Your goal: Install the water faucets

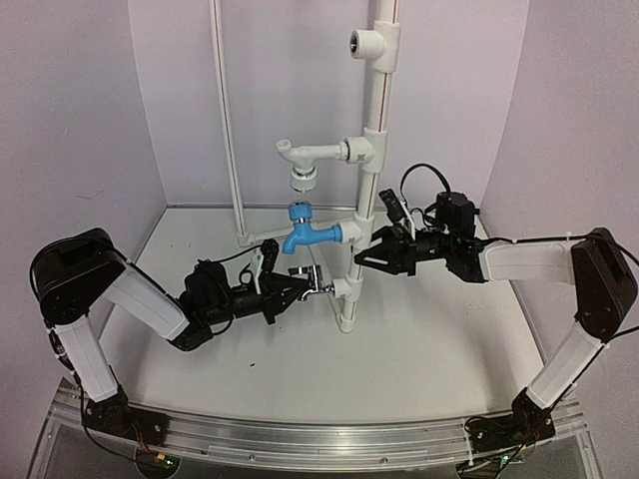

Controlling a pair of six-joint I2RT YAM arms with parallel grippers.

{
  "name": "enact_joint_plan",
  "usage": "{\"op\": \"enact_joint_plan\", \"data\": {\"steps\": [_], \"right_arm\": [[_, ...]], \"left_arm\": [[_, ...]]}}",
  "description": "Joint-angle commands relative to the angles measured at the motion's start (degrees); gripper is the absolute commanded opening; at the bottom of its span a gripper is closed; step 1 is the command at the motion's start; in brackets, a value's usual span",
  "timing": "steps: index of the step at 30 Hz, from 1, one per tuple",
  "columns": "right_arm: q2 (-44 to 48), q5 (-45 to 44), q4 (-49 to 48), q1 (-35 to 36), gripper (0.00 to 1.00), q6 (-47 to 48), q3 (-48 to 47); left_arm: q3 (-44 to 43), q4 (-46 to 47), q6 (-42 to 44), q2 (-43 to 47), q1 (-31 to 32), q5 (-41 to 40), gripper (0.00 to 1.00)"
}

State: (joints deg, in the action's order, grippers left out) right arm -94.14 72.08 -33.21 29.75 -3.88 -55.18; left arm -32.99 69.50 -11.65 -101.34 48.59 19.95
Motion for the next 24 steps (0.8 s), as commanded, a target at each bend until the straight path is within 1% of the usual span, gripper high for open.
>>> {"op": "enact_joint_plan", "data": {"steps": [1, 7, 10, 13, 15, 16, 20, 22, 24], "right_arm": [[1.5, 2.9, 6.2, 0.5, 0.0, -10.5, -0.4], [1.2, 2.7, 6.4, 0.4, 0.0, -10.5, -0.9], [1.0, 2.7, 6.5, 0.4, 0.0, -10.5, -1.3], [0.8, 2.6, 6.6, 0.4, 0.0, -10.5, -1.6], [0.8, 2.4, 6.6, 0.4, 0.0, -10.4, -1.6], [0.8, 2.3, 6.6, 0.4, 0.0, -10.4, -1.6], [0.7, 2.4, 6.7, 0.4, 0.0, -10.5, -1.8], [0.8, 2.3, 6.7, 0.4, 0.0, -10.4, -1.9], [0.8, 2.1, 6.7, 0.4, 0.0, -10.4, -1.9]], "left_arm": [[-4.9, 4.7, 7.0, 7.9, 0.8, 7.0, 0.06], [-5.5, -4.6, 15.1, 13.0, 0.8, 8.2, 0.06], [-5.5, -8.6, 17.1, 14.7, 0.8, 7.9, 0.06], [-4.4, -10.9, 16.7, 16.1, 0.8, 6.9, 0.1], [-2.8, -10.2, 14.1, 17.0, 0.7, 4.6, 0.19], [-1.9, -9.8, 11.8, 17.6, 0.7, 1.9, 0.24], [2.1, -11.7, 3.4, 21.0, 0.5, -4.8, 0.44], [3.6, -13.7, 0.2, 23.1, 0.3, -6.6, 0.49], [3.4, -18.1, -2.0, 25.0, 0.2, -7.7, 0.52]]}}
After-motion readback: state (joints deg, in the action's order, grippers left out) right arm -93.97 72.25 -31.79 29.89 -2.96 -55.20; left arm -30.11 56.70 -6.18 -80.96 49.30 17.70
